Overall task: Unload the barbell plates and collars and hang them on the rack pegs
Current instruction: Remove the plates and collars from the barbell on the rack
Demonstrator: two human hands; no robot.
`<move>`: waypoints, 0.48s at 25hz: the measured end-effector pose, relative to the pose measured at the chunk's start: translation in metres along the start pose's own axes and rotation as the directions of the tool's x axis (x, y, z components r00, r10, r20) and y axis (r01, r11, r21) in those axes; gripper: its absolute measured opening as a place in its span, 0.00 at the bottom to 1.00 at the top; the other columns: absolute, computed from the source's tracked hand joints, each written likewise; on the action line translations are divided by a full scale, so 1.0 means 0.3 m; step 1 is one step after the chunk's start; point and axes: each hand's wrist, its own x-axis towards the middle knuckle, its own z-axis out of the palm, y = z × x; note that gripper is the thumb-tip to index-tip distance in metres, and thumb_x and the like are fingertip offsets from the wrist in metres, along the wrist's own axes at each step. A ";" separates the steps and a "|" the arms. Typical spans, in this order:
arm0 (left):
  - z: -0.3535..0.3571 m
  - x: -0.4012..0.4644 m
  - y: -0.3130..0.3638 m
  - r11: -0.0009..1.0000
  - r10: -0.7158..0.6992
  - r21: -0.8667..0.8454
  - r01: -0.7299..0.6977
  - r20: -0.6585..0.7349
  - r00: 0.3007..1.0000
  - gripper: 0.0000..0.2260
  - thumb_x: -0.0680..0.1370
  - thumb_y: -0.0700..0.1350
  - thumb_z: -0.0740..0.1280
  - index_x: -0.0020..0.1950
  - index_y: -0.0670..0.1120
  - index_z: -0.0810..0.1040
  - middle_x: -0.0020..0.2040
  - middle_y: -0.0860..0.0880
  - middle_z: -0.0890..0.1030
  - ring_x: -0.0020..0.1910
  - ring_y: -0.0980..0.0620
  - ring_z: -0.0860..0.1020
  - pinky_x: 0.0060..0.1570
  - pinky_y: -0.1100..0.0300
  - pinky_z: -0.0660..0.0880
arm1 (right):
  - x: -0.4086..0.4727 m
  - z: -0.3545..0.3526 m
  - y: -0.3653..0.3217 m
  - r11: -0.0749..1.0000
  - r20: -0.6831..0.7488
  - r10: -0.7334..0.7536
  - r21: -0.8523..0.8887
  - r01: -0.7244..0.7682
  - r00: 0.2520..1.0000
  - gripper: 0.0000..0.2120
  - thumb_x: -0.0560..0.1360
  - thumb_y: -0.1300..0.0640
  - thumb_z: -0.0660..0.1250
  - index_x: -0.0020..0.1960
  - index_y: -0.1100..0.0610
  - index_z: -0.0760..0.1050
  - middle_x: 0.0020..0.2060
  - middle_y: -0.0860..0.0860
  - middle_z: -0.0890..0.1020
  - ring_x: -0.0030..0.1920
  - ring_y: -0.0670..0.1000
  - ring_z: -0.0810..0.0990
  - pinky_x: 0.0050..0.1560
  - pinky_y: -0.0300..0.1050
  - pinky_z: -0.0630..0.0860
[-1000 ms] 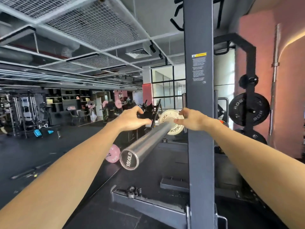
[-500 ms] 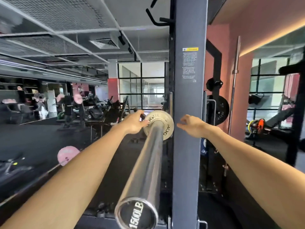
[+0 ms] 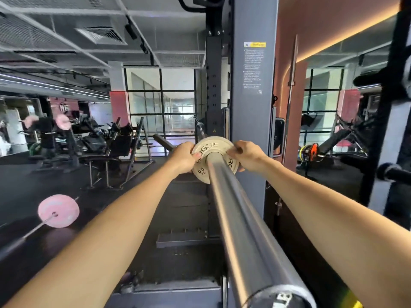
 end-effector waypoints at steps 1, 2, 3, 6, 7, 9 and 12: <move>-0.013 -0.021 0.008 1.000 0.003 0.014 -0.003 0.002 1.000 0.05 0.80 0.47 0.65 0.50 0.45 0.74 0.52 0.43 0.80 0.52 0.41 0.79 0.50 0.51 0.77 | -0.024 -0.008 -0.002 1.000 0.010 0.000 0.031 -0.001 1.000 0.11 0.79 0.53 0.62 0.55 0.60 0.75 0.47 0.57 0.82 0.41 0.57 0.84 0.40 0.47 0.82; -0.025 -0.047 0.021 0.999 0.007 0.039 -0.007 0.000 1.000 0.05 0.80 0.47 0.64 0.49 0.46 0.73 0.52 0.43 0.80 0.52 0.41 0.78 0.51 0.51 0.77 | -0.050 -0.018 -0.005 0.999 0.016 0.000 0.052 -0.001 1.000 0.10 0.79 0.53 0.63 0.54 0.59 0.75 0.47 0.57 0.82 0.42 0.57 0.85 0.42 0.49 0.83; -0.035 -0.078 0.038 0.998 0.012 0.061 -0.012 -0.006 1.000 0.04 0.81 0.47 0.64 0.49 0.46 0.73 0.54 0.42 0.80 0.53 0.41 0.78 0.50 0.51 0.76 | -0.081 -0.029 -0.008 0.998 0.020 -0.004 0.060 0.002 1.000 0.09 0.78 0.53 0.64 0.53 0.59 0.75 0.46 0.57 0.82 0.42 0.57 0.85 0.45 0.51 0.83; -0.068 -0.201 0.095 0.997 0.025 0.069 -0.023 -0.024 0.999 0.04 0.81 0.45 0.64 0.52 0.45 0.76 0.55 0.42 0.80 0.55 0.41 0.77 0.48 0.55 0.71 | -0.199 -0.063 -0.023 0.997 0.039 -0.026 0.073 0.023 0.999 0.10 0.78 0.52 0.64 0.52 0.59 0.74 0.46 0.57 0.83 0.41 0.58 0.86 0.47 0.56 0.82; -0.081 -0.245 0.112 0.997 0.024 0.068 -0.022 -0.031 0.999 0.04 0.81 0.44 0.64 0.53 0.45 0.76 0.55 0.43 0.80 0.55 0.41 0.77 0.49 0.55 0.71 | -0.242 -0.073 -0.029 0.997 0.043 -0.035 0.076 0.032 0.998 0.11 0.78 0.52 0.64 0.53 0.60 0.74 0.47 0.58 0.83 0.41 0.59 0.85 0.47 0.57 0.82; -0.108 -0.330 0.140 0.998 0.011 0.068 -0.008 -0.041 0.999 0.06 0.81 0.44 0.64 0.55 0.44 0.76 0.54 0.43 0.80 0.55 0.42 0.77 0.53 0.53 0.74 | -0.331 -0.100 -0.045 0.995 0.045 -0.054 0.084 0.050 0.998 0.11 0.78 0.52 0.63 0.53 0.61 0.74 0.46 0.57 0.83 0.42 0.58 0.85 0.47 0.56 0.82; -0.159 -0.489 0.187 0.998 -0.014 0.062 0.017 -0.048 0.999 0.08 0.80 0.45 0.64 0.57 0.44 0.75 0.55 0.43 0.79 0.54 0.41 0.79 0.56 0.47 0.77 | -0.481 -0.142 -0.072 0.993 0.043 -0.096 0.076 0.092 0.994 0.10 0.78 0.52 0.63 0.52 0.59 0.74 0.43 0.53 0.82 0.41 0.57 0.85 0.46 0.55 0.83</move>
